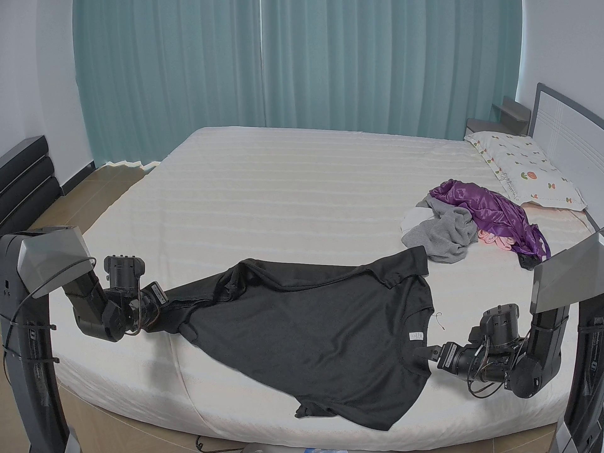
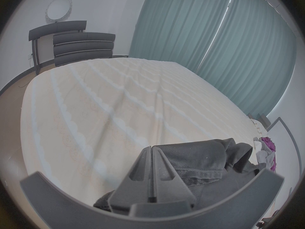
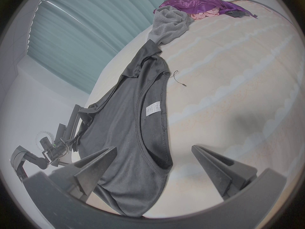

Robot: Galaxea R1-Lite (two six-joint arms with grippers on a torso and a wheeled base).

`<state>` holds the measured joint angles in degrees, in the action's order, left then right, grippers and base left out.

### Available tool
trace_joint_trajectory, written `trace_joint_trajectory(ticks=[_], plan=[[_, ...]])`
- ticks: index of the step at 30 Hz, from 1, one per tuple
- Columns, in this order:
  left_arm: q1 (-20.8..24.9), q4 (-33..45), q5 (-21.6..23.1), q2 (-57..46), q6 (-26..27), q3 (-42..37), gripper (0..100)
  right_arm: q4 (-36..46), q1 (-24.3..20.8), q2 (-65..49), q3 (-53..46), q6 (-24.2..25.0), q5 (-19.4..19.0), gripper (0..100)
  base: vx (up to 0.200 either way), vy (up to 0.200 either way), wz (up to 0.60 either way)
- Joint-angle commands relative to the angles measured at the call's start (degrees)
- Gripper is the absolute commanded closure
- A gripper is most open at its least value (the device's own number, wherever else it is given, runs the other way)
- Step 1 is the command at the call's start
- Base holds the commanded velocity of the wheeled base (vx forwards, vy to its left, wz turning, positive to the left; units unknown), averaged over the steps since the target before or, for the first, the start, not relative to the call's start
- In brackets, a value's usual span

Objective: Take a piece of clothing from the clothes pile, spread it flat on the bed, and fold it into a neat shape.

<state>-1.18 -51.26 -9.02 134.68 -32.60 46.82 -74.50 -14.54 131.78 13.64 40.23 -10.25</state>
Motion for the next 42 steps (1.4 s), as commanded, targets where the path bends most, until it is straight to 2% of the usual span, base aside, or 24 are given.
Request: trace_joint_trajectory(ticks=[1, 12, 15, 16, 23, 29, 35, 38, 42], plan=[[-0.3, -0.1, 0.0, 0.9, -0.1, -0.5, 100, 0.1, 0.0, 1.0, 0.5, 0.0, 0.2, 0, 0.0, 0.0, 0.0], [0.0, -0.2, 0.1, -0.7, -0.3, -4.8, 100, 0.0, -3.2, 2.3, 0.2, 0.0, 0.3, 0, 0.0, 0.0, 0.0], [0.1, -0.2, 0.1, -1.8, -0.4, -6.5, 100, 0.0, -5.8, 4.5, 0.6, -0.2, 3.0, 0, 0.0, 0.0, 0.0], [0.1, -0.2, 0.1, -2.1, -0.4, -6.7, 100, 0.0, -5.9, 4.9, 0.9, -0.3, 4.1, 100, 0.0, 0.0, 0.0], [0.5, -0.1, 0.1, -3.1, -0.4, -8.7, 100, -0.9, -6.4, 6.8, 2.3, -0.6, 8.8, 100, 0.0, 0.0, 0.0], [1.1, -0.1, 0.1, -3.7, -0.4, -9.8, 100, -0.8, -4.3, 5.6, 4.5, -0.6, 9.8, 100, 0.0, 0.0, 0.0], [4.3, -0.1, 0.1, -6.6, -0.4, -12.6, 100, 0.7, 1.7, 3.8, 13.6, -1.7, 10.8, 100, 0.0, 0.0, 0.0], [5.1, -0.1, 0.1, -7.3, -0.4, -13.2, 100, 2.5, 3.3, 3.8, 16.8, -2.3, 10.8, 100, 0.0, 0.0, 0.0], [7.0, -0.2, -0.2, -8.1, -0.6, -13.3, 100, 9.5, 6.1, 3.7, 27.1, -2.9, 10.8, 100, 0.0, 0.0, 0.0]])
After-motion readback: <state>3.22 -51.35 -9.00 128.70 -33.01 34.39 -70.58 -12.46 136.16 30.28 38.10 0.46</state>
